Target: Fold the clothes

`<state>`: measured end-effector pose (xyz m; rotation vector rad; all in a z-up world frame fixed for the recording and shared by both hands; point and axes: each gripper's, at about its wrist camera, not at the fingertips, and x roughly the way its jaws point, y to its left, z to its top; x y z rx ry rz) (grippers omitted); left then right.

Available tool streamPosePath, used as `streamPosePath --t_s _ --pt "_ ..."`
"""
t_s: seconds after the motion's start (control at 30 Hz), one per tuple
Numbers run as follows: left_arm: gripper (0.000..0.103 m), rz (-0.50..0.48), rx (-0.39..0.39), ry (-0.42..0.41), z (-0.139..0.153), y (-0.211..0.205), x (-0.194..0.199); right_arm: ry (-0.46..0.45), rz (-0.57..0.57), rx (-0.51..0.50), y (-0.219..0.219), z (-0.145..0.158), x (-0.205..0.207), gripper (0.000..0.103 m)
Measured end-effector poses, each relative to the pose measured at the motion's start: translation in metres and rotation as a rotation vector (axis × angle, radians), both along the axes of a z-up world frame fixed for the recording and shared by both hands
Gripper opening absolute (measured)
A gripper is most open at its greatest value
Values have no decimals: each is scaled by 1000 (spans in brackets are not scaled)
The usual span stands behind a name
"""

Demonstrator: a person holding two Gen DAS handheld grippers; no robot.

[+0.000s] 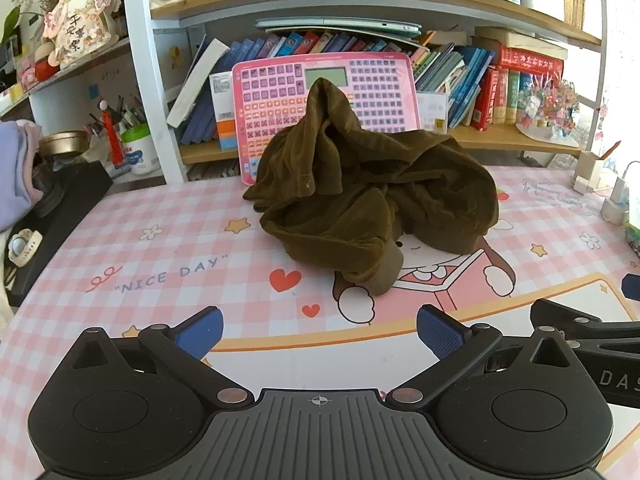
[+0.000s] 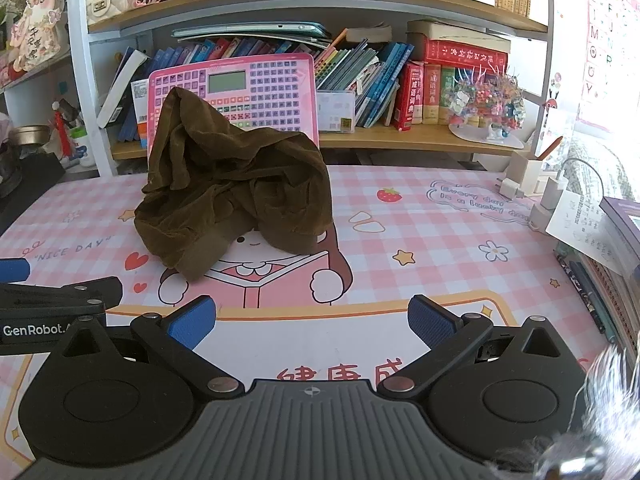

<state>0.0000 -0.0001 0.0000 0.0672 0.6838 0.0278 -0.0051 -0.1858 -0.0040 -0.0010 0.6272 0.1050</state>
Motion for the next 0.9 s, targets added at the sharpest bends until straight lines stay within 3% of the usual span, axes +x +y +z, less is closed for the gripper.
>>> streamPosePath --t_s 0.9 --pt "103 4 -2 -7 1 2 2 -8 3 -7 3 0 3 103"
